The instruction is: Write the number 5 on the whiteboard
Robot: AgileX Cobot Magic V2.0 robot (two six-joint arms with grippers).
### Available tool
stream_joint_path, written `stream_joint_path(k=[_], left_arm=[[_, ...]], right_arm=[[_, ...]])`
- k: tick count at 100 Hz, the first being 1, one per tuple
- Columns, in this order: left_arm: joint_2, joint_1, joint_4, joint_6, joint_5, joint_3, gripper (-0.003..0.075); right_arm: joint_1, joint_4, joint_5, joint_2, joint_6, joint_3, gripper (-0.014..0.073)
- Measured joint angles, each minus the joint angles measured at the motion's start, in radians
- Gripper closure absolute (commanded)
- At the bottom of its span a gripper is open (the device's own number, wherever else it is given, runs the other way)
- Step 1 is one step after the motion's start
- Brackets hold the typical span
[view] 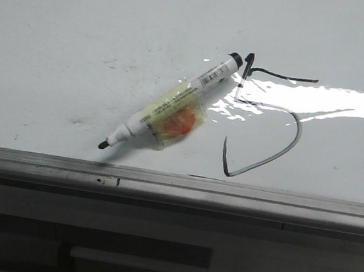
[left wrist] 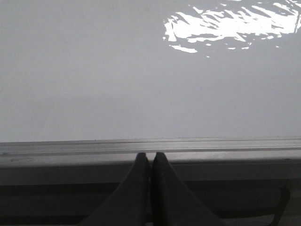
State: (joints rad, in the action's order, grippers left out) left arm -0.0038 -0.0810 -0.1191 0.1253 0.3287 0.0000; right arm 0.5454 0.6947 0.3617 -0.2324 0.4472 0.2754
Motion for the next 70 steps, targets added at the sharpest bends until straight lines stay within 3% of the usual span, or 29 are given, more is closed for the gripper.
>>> stream_joint_path(k=[13, 20, 27, 43, 70], left_arm=[[0.000, 0.000, 0.000, 0.000, 0.000, 0.000, 0.0741], [0.000, 0.000, 0.000, 0.000, 0.000, 0.000, 0.0741], [0.000, 0.000, 0.000, 0.000, 0.000, 0.000, 0.0741], [0.000, 0.000, 0.000, 0.000, 0.000, 0.000, 0.0741], [0.000, 0.000, 0.000, 0.000, 0.000, 0.000, 0.0741]], right_arm=[[-0.281, -0.261, -0.347, -0.038, -0.216, -0.125, 0.0637], [-0.380, -0.309, -0.491, -0.047, -0.269, -0.213, 0.0637], [-0.431, -0.327, -0.546, -0.042, -0.292, -0.278, 0.0637], [-0.448, -0.342, -0.449, 0.030, -0.305, -0.288, 0.0637], [-0.448, -0.355, -0.127, 0.221, -0.308, -0.288, 0.0637]])
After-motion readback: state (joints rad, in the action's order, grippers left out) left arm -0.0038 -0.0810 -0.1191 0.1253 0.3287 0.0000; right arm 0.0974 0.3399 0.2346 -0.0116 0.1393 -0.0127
